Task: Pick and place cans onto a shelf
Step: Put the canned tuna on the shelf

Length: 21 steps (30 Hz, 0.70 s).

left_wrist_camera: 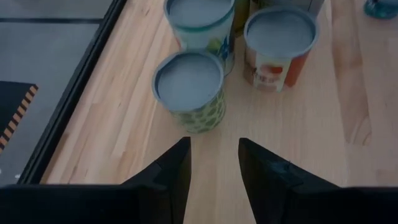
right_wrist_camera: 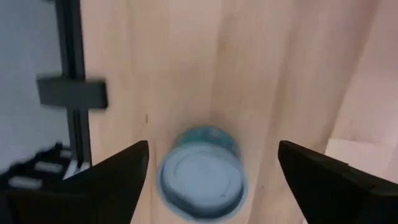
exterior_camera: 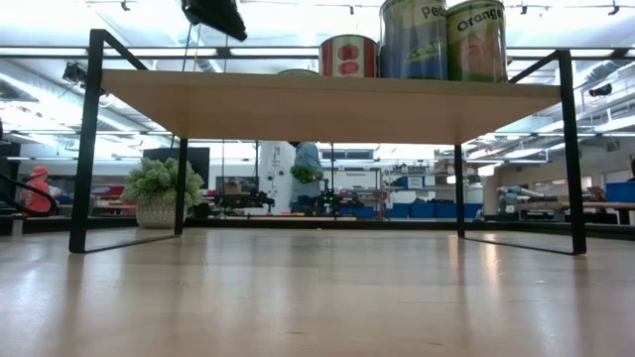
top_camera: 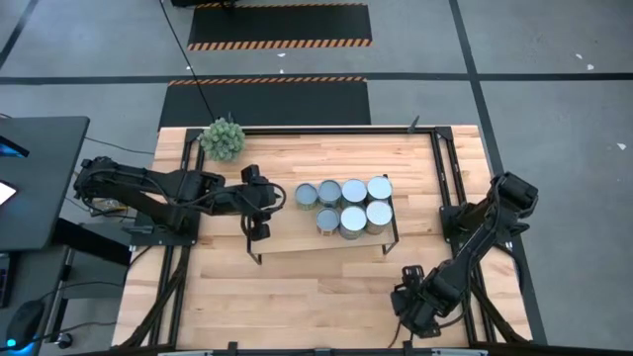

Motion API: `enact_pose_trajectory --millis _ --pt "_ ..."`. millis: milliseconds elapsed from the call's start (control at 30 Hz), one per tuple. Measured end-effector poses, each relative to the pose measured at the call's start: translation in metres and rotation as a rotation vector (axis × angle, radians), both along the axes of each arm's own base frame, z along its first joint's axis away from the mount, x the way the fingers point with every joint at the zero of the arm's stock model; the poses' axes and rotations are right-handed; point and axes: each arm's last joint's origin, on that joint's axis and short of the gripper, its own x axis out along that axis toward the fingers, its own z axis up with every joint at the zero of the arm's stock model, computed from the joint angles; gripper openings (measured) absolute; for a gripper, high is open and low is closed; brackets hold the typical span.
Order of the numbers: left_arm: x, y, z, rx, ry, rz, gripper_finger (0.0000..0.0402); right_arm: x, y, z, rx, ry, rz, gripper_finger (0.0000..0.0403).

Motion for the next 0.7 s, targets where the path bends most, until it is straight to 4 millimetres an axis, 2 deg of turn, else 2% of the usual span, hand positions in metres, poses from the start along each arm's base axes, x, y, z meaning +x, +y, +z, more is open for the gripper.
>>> enact_pose_trajectory --millis 133,300,700 --pt "-0.003 0.001 0.001 0.003 0.007 0.002 0.0139 -0.006 0.005 -0.001 0.018 -0.003 0.087 0.0379" --pt "-0.006 0.001 0.002 0.005 0.011 0.008 0.0139 -0.011 0.011 -0.004 0.006 -0.030 0.109 0.0383" --pt "-0.006 0.002 0.002 0.000 0.007 0.018 0.0139 -0.034 0.007 -0.033 -0.005 0.004 0.163 0.0376"
